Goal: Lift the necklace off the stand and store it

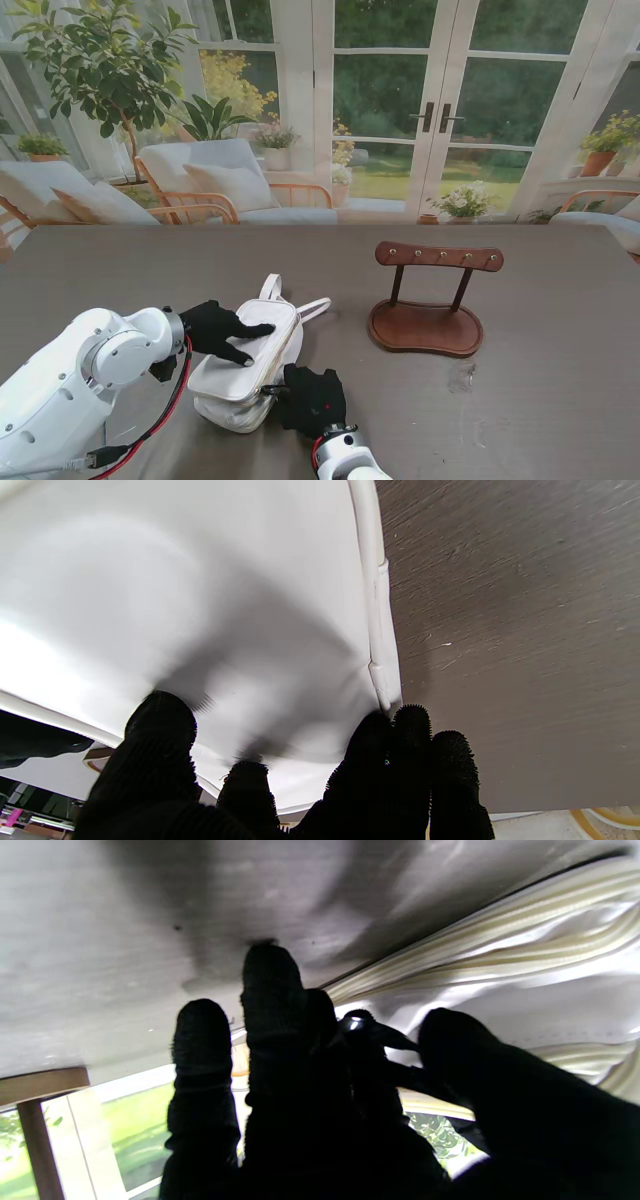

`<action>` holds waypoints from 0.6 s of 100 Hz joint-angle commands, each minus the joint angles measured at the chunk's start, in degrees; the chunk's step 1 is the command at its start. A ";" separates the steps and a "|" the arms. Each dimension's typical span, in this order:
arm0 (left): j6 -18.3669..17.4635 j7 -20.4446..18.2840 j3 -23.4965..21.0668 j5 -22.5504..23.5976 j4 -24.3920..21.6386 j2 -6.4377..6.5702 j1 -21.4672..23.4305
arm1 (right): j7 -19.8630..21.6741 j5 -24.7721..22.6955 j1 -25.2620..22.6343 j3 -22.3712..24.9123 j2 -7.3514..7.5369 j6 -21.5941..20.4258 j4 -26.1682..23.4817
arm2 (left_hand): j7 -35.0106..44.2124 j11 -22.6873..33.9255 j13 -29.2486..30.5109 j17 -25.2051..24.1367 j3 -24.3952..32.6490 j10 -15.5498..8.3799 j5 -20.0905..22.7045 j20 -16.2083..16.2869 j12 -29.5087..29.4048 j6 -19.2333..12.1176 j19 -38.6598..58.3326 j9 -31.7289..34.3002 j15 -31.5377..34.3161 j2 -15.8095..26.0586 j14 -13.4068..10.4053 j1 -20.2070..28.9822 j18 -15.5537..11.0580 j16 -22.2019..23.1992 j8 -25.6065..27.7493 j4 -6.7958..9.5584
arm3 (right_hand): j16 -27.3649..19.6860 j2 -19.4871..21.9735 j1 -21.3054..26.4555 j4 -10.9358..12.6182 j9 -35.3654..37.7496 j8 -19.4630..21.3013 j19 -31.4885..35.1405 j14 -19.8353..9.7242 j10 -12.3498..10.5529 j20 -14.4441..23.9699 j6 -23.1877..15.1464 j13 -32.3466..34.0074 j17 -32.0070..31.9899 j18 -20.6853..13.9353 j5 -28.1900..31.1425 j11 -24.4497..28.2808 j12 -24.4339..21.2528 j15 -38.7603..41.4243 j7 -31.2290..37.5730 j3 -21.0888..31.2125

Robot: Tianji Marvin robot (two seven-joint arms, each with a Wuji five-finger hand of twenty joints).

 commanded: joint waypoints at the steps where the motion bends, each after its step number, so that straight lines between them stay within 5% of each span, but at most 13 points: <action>1: -0.36 -3.15 1.11 1.68 3.89 0.94 2.94 | 0.72 0.61 -0.89 0.70 0.03 -0.70 0.40 | 55.78 10.72 1.92 -0.83 2.63 -10.49 20.18 -0.08 2.89 11.70 -0.35 8.14 1.41 -3.38 -0.91 1.26 -1.18 0.80 9.55 1.62 | -1.45 -1.97 4.65 -4.31 3.43 -3.46 3.61 0.35 -2.07 -1.68 -2.54 4.72 6.34 -1.33 1.58 0.46 1.45 -1.48 5.44 4.74; 14: -1.15 -3.02 1.30 2.70 3.89 1.00 2.95 | 1.08 0.48 -1.34 1.84 0.68 -2.32 -0.51 | 55.64 10.77 1.94 -0.87 3.13 -10.58 20.02 -0.08 2.88 11.60 -0.41 8.13 1.43 -3.46 -1.00 0.87 -1.29 0.77 9.51 1.53 | -0.98 -1.92 7.29 -5.47 7.06 -4.70 4.60 -0.02 -2.86 -1.72 -4.77 7.90 8.76 -1.35 3.33 0.02 2.11 -1.35 8.82 3.47; 32: -1.46 -3.16 1.34 3.18 3.73 1.05 3.01 | 0.16 0.74 -2.11 3.03 0.91 -4.80 -1.09 | 55.57 10.81 1.92 -0.91 3.66 -10.64 20.06 -0.12 2.85 11.52 -0.52 8.09 1.40 -3.51 -1.09 0.48 -1.24 0.73 9.46 1.44 | -0.76 -0.32 5.10 -5.75 7.13 -5.07 4.66 0.09 -3.22 -1.80 -5.39 8.32 8.91 -1.30 3.49 -0.27 2.29 -1.62 8.86 2.51; 60: -1.45 -3.51 1.21 3.39 3.36 1.09 3.30 | -2.12 2.15 -2.91 4.39 0.39 -7.77 -1.27 | 55.53 10.91 1.98 -0.84 4.35 -10.59 20.04 -0.10 2.83 11.57 -0.49 8.16 1.44 -3.57 -1.09 0.06 -1.29 0.71 9.43 1.33 | -0.37 4.40 -5.24 -1.21 3.93 -3.57 3.76 0.87 -2.68 -1.99 -4.35 6.05 7.02 -1.32 2.93 -1.51 0.49 -3.66 3.33 2.28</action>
